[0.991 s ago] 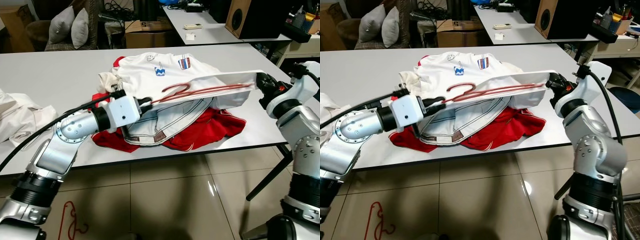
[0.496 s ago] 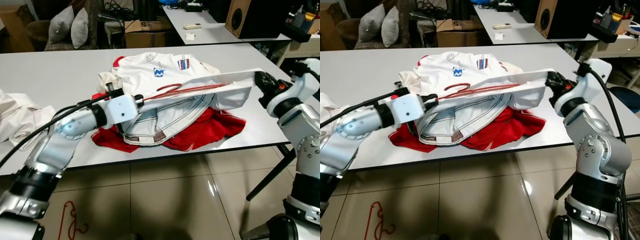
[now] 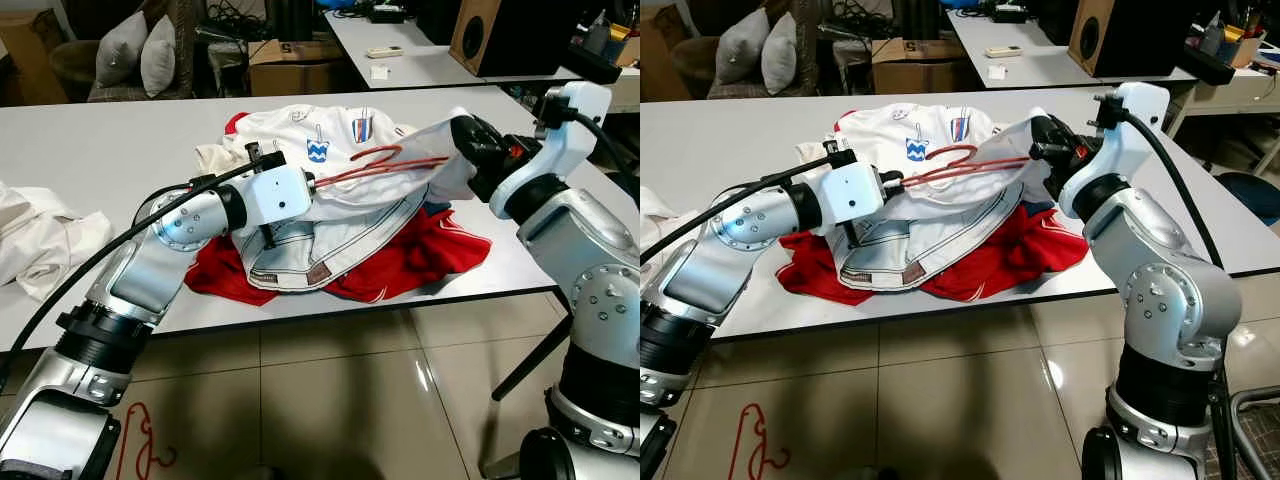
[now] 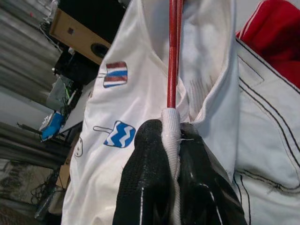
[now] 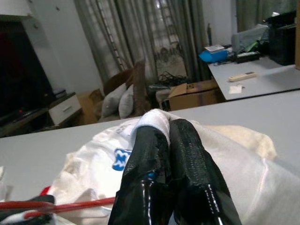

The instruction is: Hang hanger

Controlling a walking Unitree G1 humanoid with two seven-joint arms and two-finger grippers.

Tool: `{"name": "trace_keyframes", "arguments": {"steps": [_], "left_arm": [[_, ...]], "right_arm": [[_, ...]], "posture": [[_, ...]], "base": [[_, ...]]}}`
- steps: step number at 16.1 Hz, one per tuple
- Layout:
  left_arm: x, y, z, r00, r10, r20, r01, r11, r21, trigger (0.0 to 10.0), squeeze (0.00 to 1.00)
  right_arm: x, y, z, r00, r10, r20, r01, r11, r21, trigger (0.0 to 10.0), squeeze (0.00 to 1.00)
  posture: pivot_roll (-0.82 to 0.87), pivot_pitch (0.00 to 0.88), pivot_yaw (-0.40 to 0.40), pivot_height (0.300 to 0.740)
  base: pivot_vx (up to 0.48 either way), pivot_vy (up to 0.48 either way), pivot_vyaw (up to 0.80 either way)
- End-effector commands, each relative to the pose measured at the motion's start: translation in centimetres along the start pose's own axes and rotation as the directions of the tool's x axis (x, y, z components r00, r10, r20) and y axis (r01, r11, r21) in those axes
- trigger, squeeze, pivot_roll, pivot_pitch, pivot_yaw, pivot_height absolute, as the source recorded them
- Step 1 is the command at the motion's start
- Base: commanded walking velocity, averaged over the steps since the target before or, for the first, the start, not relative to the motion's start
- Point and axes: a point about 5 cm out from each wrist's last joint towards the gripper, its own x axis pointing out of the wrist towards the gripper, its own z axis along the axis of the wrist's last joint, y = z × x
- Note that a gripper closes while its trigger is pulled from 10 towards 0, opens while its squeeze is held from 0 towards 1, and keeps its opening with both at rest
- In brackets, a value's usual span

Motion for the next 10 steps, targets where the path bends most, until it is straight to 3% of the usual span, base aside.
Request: {"name": "trace_keyframes", "arguments": {"steps": [1, 5, 7, 10], "left_arm": [[0.0, 0.2, -0.1, 1.000, -0.014, -0.019, 0.014, 1.000, 0.012, 0.0, 0.00], [0.1, -1.9, 0.1, 0.988, -0.154, -0.015, 0.155, 0.985, 0.075, 0.0, 0.00], [0.2, -1.7, 0.1, 0.992, -0.129, -0.012, 0.129, 0.989, 0.068, 0.0, 0.00], [0.4, 0.3, 0.3, 1.000, 0.016, -0.004, -0.016, 1.000, 0.001, 0.0, 0.00]], "right_arm": [[0.0, 0.8, 1.1, 0.999, 0.031, 0.037, -0.031, 0.999, -0.008, 0.0, 0.00], [0.4, 0.6, 3.4, 0.994, 0.029, 0.102, -0.028, 1.000, -0.010, 0.0, 0.00], [0.6, 0.6, 3.5, 0.994, 0.040, 0.097, -0.039, 0.999, -0.015, 0.0, 0.00], [0.8, 0.8, 2.3, 0.998, 0.054, 0.017, -0.054, 0.998, -0.036, 0.0, 0.00]], "posture": [[-0.03, 0.000, 0.038, 0.740], [-0.02, 0.000, 0.035, 0.740], [-0.02, 0.000, 0.031, 0.740], [-0.02, 0.000, 0.026, 0.740]], "base": [[0.000, 0.000, 0.00], [0.000, 0.000, 0.00], [0.000, 0.000, 0.00], [0.000, 0.000, 0.00]]}}
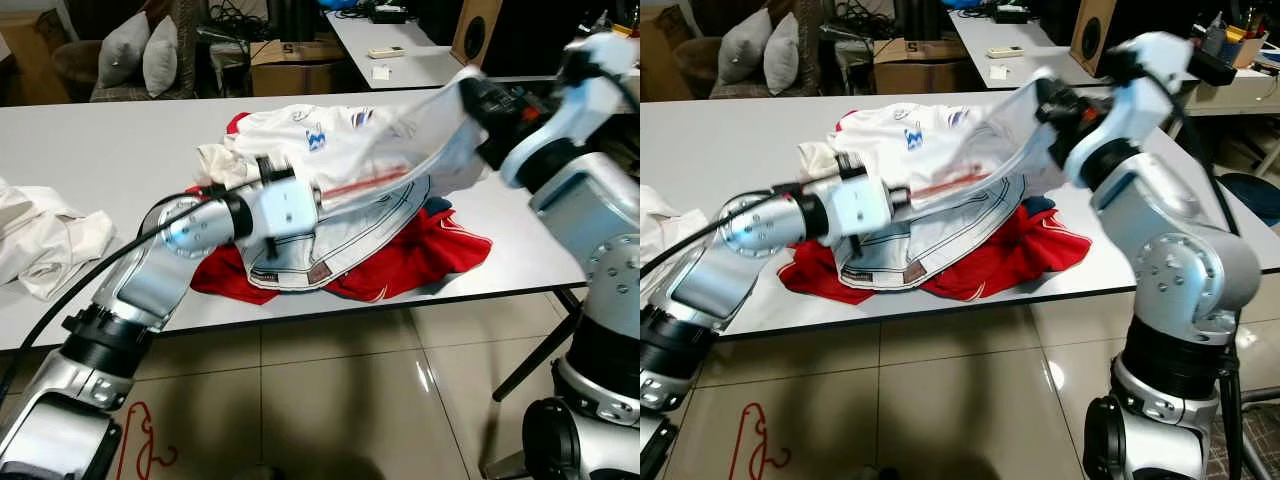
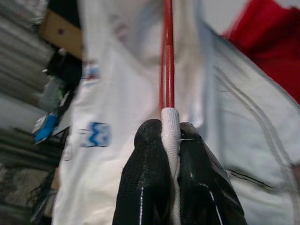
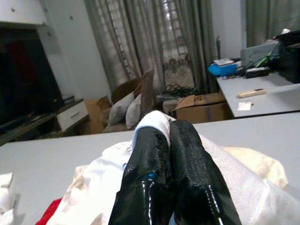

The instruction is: Hang hanger

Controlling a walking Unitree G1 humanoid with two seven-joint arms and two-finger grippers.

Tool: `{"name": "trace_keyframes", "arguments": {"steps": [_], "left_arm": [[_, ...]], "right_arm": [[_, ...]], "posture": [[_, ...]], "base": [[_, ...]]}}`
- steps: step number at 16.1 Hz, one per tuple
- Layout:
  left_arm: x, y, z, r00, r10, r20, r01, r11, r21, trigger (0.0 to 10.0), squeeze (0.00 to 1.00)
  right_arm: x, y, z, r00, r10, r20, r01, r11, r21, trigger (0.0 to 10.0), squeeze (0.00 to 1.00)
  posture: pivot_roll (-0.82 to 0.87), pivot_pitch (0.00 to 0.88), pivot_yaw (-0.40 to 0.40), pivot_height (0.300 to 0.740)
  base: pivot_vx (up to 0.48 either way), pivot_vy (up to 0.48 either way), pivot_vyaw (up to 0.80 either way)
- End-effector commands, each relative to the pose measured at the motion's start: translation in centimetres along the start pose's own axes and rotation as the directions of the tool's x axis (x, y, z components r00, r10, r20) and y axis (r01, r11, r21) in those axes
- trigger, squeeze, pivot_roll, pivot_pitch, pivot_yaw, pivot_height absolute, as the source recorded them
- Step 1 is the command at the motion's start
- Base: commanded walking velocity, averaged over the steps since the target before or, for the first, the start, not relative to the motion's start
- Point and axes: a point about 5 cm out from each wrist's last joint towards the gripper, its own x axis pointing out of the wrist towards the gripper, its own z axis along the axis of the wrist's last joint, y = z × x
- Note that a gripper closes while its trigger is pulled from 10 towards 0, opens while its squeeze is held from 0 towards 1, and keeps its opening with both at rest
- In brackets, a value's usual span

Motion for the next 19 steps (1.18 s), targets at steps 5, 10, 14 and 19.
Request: {"name": "trace_keyframes", "arguments": {"steps": [5, 10, 14, 19], "left_arm": [[-0.5, -0.3, 1.1, 0.990, -0.134, 0.053, 0.128, 0.987, 0.094, 0.2, 0.00], [-0.3, -1.3, 1.6, 0.972, -0.216, 0.089, 0.205, 0.972, 0.115, 0.0, 0.00], [-0.6, -0.1, 2.4, 0.975, -0.166, 0.147, 0.150, 0.983, 0.110, 0.0, 0.00], [-1.0, -0.2, 2.2, 0.971, -0.195, 0.140, 0.181, 0.978, 0.105, 0.0, 0.00]], "right_arm": [[0.2, 0.4, -0.3, 0.999, 0.023, -0.022, -0.024, 1.000, -0.004, 0.0, 0.00], [1.4, 0.0, -0.4, 0.997, 0.062, -0.052, -0.062, 0.998, 0.006, 0.0, 0.00], [2.2, -1.1, -3.2, 0.971, 0.077, -0.226, -0.084, 0.996, -0.021, 10.0, 1.00], [2.2, -2.3, -1.3, 0.970, 0.127, -0.207, -0.134, 0.991, -0.021, 10.0, 1.00]], "posture": [[-0.01, 0.000, 0.031, 0.740], [-0.01, 0.000, 0.026, 0.740], [0.00, 0.000, 0.013, 0.740], [0.00, 0.000, 0.007, 0.740]], "base": [[0.000, 0.000, 0.00], [0.000, 0.000, 0.00], [0.000, 0.000, 0.00], [0.000, 0.000, 0.00]]}}
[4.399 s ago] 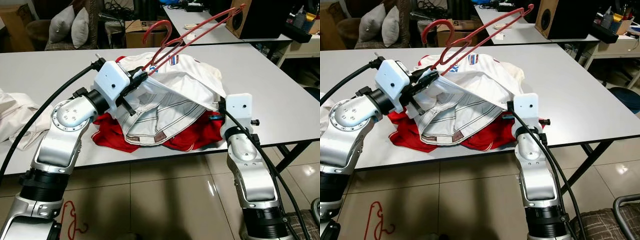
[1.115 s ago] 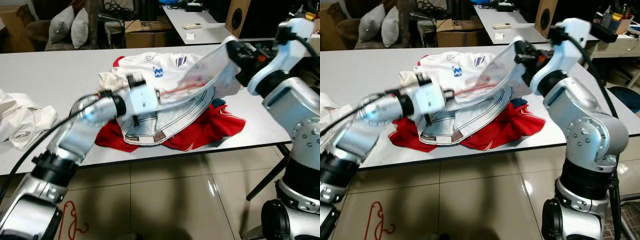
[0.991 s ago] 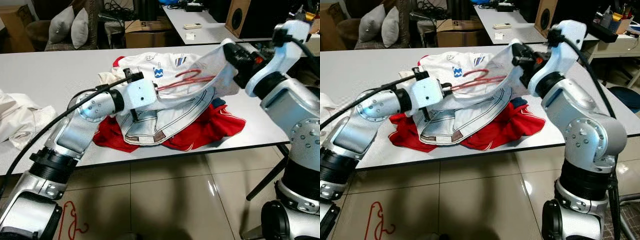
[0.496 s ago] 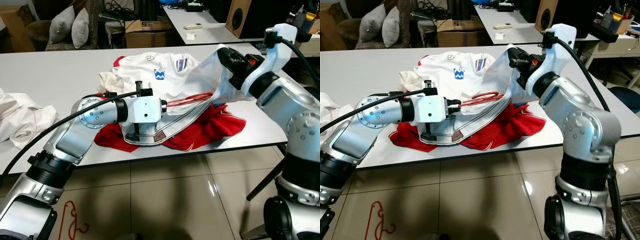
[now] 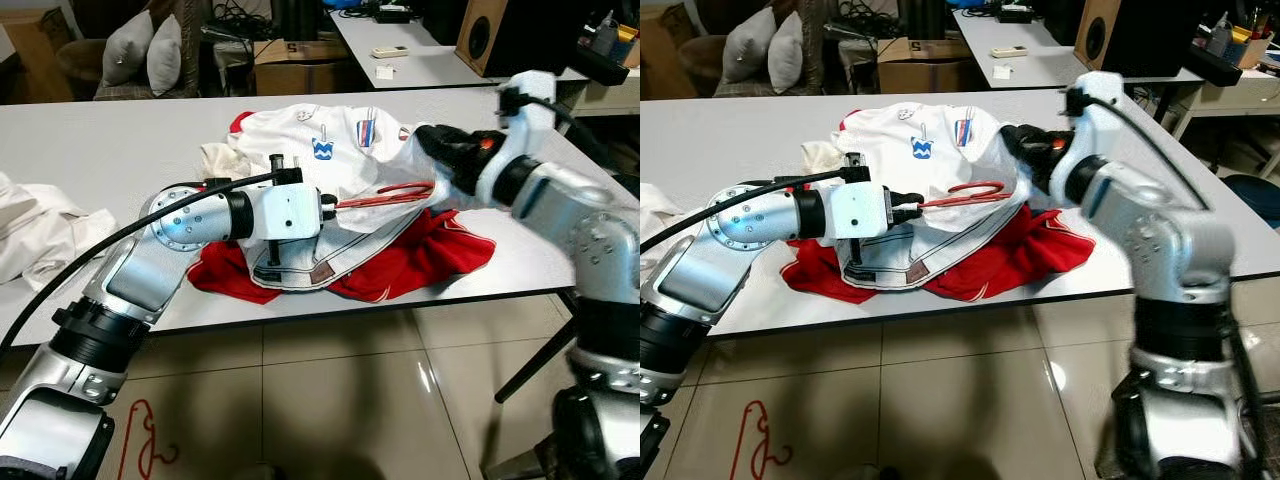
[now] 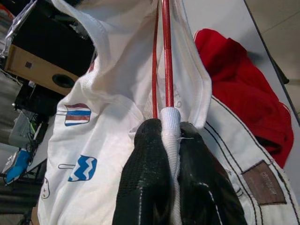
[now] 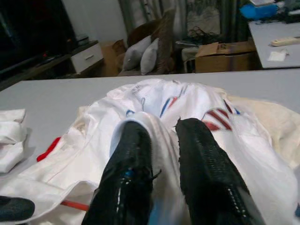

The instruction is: Hang hanger

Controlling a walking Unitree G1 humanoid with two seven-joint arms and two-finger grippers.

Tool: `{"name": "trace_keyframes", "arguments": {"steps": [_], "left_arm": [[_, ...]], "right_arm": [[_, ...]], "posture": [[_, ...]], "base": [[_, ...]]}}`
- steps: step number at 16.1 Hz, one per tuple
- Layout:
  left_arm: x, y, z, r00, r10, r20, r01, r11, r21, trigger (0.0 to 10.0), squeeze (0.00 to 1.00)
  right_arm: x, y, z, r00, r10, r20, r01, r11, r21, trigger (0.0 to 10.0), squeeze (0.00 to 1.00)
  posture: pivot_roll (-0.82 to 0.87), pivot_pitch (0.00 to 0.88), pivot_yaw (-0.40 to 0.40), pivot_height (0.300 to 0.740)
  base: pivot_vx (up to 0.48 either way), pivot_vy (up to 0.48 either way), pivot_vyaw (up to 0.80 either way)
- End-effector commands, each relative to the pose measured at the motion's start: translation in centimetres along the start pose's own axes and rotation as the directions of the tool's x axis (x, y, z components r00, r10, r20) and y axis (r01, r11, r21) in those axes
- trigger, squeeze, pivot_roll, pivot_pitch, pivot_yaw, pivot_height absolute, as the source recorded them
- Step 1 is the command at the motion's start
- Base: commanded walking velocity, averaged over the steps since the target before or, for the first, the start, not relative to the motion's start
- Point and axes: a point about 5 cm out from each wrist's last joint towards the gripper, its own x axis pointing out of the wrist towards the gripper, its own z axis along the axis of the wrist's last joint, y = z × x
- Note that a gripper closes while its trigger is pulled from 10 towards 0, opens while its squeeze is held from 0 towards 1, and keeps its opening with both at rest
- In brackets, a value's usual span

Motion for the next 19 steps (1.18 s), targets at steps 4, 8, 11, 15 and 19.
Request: {"name": "trace_keyframes", "arguments": {"steps": [4, 8, 11, 15, 19], "left_arm": [[-0.2, 0.2, 0.5, 1.000, -0.024, 0.021, 0.024, 1.000, 0.014, 0.0, 0.00], [-0.3, 0.2, 0.4, 0.999, -0.045, 0.017, 0.045, 0.999, 0.008, 0.0, 0.00], [-0.4, 0.2, 0.4, 0.998, -0.062, 0.014, 0.062, 0.998, 0.000, 0.0, 0.00], [-0.5, 0.3, 0.2, 0.997, -0.072, 0.002, 0.072, 0.997, -0.003, 0.0, 0.00], [-0.5, 0.4, 0.0, 0.997, -0.078, -0.003, 0.078, 0.997, -0.008, 0.0, 0.00]], "right_arm": [[-1.3, 0.8, 2.1, 0.971, 0.239, -0.004, -0.238, 0.968, 0.082, 10.0, 1.00], [-2.5, -0.7, 0.3, 0.942, 0.104, -0.318, -0.203, 0.933, -0.297, 10.0, 1.00], [-3.7, -1.0, 1.2, 0.910, 0.120, -0.397, -0.299, 0.853, -0.428, 10.0, 1.00], [-5.9, -1.2, 3.3, 0.878, 0.280, -0.388, -0.440, 0.791, -0.424, 10.0, 1.00], [-6.7, -2.3, 4.5, 0.897, 0.267, -0.353, -0.430, 0.713, -0.554, 10.0, 1.00]], "posture": [[-0.01, 0.000, 0.012, 0.740], [-0.02, 0.000, 0.011, 0.740], [-0.02, 0.000, 0.010, 0.740], [-0.02, 0.000, 0.012, 0.740], [-0.02, 0.000, 0.014, 0.740]], "base": [[0.000, 0.000, 0.00], [0.000, 0.000, 0.00], [0.000, 0.000, 0.00], [0.000, 0.000, 0.00], [0.000, 0.000, 0.00]]}}
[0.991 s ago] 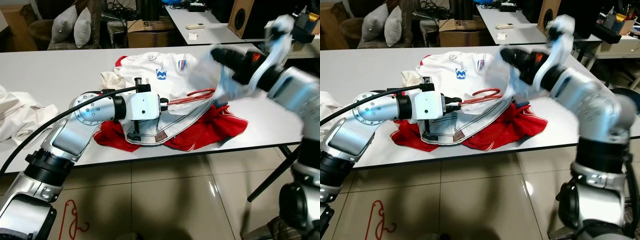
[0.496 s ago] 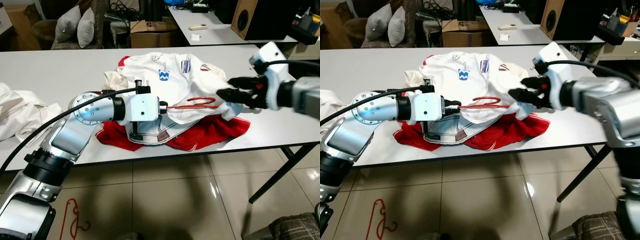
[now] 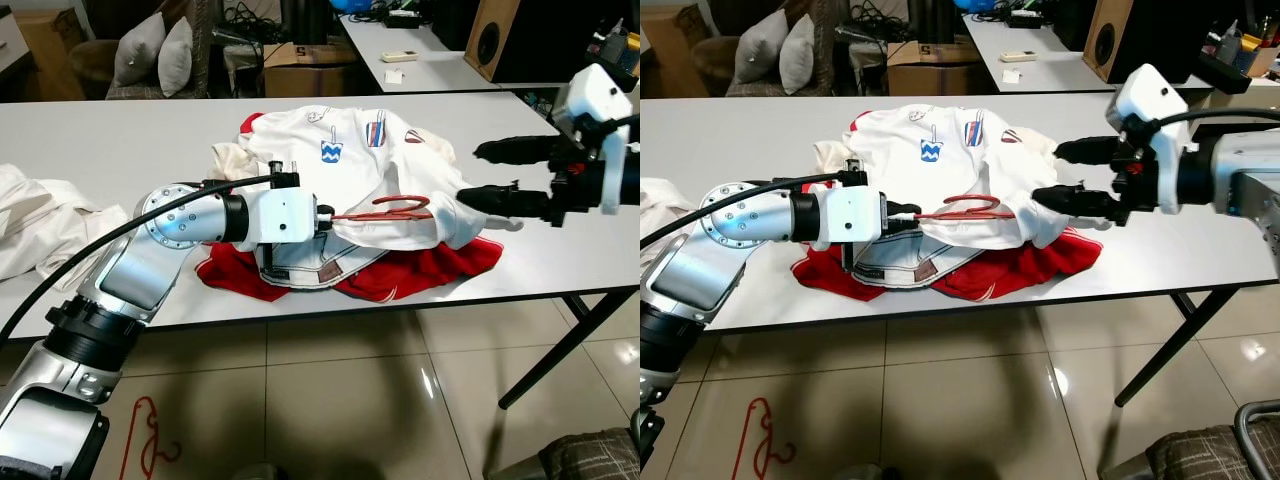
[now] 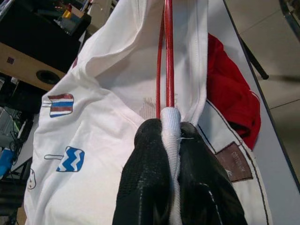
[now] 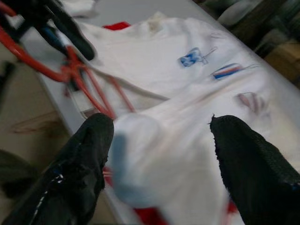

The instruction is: Hang hanger

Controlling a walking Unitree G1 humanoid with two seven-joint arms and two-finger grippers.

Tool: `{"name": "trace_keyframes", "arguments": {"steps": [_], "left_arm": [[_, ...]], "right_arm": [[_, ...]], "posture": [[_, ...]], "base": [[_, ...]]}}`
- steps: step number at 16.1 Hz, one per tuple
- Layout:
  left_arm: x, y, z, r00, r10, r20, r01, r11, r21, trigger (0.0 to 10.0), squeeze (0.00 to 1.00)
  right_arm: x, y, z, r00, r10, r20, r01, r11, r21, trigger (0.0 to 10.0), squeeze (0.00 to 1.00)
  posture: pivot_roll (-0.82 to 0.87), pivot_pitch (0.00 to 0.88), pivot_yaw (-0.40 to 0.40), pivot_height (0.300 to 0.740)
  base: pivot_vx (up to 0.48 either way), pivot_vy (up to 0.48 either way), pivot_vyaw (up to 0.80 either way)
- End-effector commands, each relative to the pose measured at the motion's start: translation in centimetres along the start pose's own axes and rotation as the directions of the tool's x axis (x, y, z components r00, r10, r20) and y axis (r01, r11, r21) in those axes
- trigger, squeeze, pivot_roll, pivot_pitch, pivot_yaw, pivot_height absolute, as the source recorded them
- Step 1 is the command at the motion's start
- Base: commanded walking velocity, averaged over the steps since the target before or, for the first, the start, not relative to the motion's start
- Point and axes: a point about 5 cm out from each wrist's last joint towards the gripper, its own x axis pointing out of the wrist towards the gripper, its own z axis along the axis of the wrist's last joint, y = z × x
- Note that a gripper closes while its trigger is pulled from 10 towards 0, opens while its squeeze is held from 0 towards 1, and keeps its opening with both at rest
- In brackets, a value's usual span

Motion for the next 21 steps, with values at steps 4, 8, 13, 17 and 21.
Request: {"name": "trace_keyframes", "arguments": {"steps": [4, 8, 13, 17, 21], "left_arm": [[-0.3, 0.8, 0.0, 1.000, 0.005, 0.003, -0.005, 1.000, -0.009, 0.0, 0.00], [-0.1, 1.1, 0.2, 1.000, 0.003, 0.007, -0.003, 1.000, -0.001, 0.0, 0.00], [0.0, 1.4, 0.5, 1.000, 0.004, 0.010, -0.004, 1.000, 0.019, 0.0, 0.00], [0.5, 1.0, 1.2, 0.999, -0.008, 0.031, 0.007, 0.999, 0.046, 0.0, 0.00], [0.3, 0.9, 1.1, 1.000, -0.022, 0.007, 0.021, 0.997, 0.071, 0.0, 0.00]], "right_arm": [[0.5, 1.7, 2.1, 0.976, 0.051, 0.214, -0.012, 0.984, -0.179, 10.0, 1.00], [1.9, 2.9, -0.3, 0.988, 0.148, 0.054, -0.127, 0.952, -0.278, 10.0, 0.00], [3.7, 3.3, -1.9, 0.989, 0.143, -0.036, -0.146, 0.928, -0.344, 10.0, 0.00], [7.1, 3.7, -2.0, 0.988, 0.141, 0.056, -0.121, 0.957, -0.264, 1.5, 0.00], [8.2, 2.9, -2.0, 0.993, 0.112, 0.047, -0.093, 0.953, -0.290, 0.0, 0.00]], "posture": [[-0.02, 0.000, 0.022, 0.740], [-0.02, 0.000, 0.022, 0.740], [-0.02, 0.000, 0.020, 0.740], [-0.01, 0.000, 0.016, 0.740], [-0.01, 0.000, 0.012, 0.740]], "base": [[0.000, 0.000, 0.00], [0.000, 0.000, 0.00], [0.000, 0.000, 0.00], [0.000, 0.000, 0.00], [0.000, 0.000, 0.00]]}}
